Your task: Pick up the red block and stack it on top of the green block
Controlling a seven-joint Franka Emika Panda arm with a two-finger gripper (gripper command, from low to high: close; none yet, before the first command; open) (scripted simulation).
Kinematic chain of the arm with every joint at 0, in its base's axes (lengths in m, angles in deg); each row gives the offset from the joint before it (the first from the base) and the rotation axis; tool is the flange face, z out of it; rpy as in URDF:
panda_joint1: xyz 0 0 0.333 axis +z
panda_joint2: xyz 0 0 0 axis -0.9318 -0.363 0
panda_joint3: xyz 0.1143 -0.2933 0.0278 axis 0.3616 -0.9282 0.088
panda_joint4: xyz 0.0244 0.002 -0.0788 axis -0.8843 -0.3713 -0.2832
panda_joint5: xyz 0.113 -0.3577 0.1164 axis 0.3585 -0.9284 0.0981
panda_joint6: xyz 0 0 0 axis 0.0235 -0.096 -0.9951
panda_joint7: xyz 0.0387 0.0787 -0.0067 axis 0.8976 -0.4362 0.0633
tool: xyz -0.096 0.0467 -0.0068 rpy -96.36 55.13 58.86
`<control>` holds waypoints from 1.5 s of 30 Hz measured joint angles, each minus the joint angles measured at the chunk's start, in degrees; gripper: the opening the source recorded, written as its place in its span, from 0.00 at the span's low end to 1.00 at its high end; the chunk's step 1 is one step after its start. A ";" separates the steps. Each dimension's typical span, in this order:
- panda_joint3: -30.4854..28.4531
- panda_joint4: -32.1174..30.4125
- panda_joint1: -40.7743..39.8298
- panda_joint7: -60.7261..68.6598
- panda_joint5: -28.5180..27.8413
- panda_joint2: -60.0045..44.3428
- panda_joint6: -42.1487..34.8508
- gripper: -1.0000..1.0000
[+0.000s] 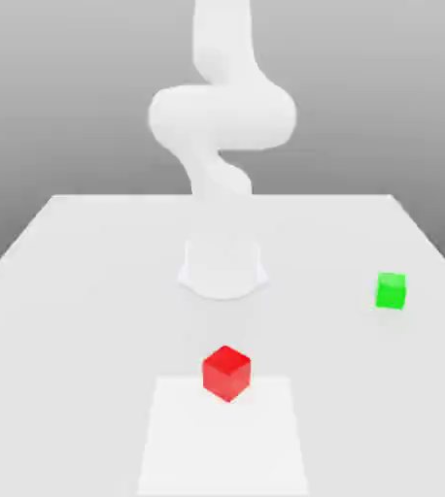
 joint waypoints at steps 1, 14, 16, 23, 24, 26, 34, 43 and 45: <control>0.03 -1.77 0.45 1.66 -0.79 -1.78 1.38 0.50; -5.76 -23.46 5.38 25.35 -6.21 -23.65 18.51 0.50; -7.20 -26.75 6.24 29.75 -6.00 -26.78 21.13 0.50; -10.62 -33.93 9.23 42.06 -2.64 -36.68 29.59 0.50; -10.65 -33.79 9.39 42.42 -2.21 -37.95 30.63 0.50; -10.56 -33.40 9.80 43.21 -1.01 -40.53 32.80 0.50; -3.03 -32.25 4.34 49.00 6.88 -51.25 42.17 0.50; -2.89 -32.24 4.18 48.88 6.77 -51.13 41.97 0.00; -4.67 -32.42 5.45 47.25 4.70 -48.75 39.87 0.00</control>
